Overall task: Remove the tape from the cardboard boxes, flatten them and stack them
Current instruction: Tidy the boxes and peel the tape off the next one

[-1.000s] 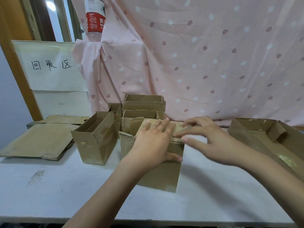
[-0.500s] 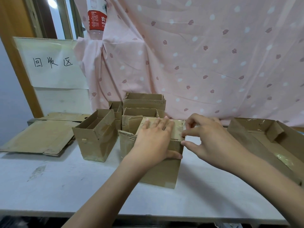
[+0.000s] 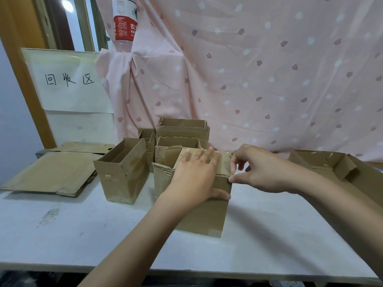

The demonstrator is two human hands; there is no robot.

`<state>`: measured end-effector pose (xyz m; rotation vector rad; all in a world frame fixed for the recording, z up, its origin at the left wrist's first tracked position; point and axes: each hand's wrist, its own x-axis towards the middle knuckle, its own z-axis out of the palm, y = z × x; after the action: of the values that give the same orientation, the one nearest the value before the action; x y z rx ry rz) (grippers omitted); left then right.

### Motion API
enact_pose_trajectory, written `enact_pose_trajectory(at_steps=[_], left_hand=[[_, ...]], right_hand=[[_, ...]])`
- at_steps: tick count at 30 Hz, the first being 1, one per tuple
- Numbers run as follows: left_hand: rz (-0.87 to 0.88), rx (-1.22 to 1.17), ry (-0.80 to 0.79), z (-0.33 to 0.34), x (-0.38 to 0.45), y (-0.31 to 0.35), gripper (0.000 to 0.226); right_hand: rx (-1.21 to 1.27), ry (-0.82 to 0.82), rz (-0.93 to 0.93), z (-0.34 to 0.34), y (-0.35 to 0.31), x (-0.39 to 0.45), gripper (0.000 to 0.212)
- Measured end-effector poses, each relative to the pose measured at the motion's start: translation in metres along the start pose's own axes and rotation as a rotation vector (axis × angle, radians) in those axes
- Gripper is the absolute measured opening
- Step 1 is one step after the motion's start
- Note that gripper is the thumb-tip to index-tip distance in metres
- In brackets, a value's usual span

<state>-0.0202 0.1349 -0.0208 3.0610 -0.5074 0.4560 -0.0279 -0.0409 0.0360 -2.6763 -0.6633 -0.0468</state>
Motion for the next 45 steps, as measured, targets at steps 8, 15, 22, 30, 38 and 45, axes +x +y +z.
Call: enact_pose_trajectory(at_steps=[8, 15, 22, 30, 38, 45], left_hand=[[-0.008, -0.023, -0.01, 0.001, 0.003, -0.004, 0.109], [-0.001, 0.01, -0.028, 0.0, 0.002, -0.001, 0.109], [-0.002, 0.007, -0.039, -0.002, 0.0, -0.002, 0.111], [0.03, 0.004, -0.009, -0.003, 0.0, -0.005, 0.107], [0.029, -0.036, 0.075, 0.002, -0.004, -0.004, 0.105], [0.0, -0.059, 0.094, 0.004, -0.005, -0.003, 0.095]], right_hand=[[0.052, 0.087, -0.114, 0.013, 0.005, -0.002, 0.021], [0.03, 0.198, -0.157, 0.024, 0.007, -0.008, 0.022], [0.086, 0.224, -0.156, 0.022, 0.011, -0.012, 0.015], [0.104, -0.033, -0.149, 0.008, 0.031, -0.025, 0.01], [0.529, 0.158, -0.046, 0.023, 0.039, -0.012, 0.038], [0.879, 0.245, 0.044, 0.033, 0.04, -0.003, 0.026]])
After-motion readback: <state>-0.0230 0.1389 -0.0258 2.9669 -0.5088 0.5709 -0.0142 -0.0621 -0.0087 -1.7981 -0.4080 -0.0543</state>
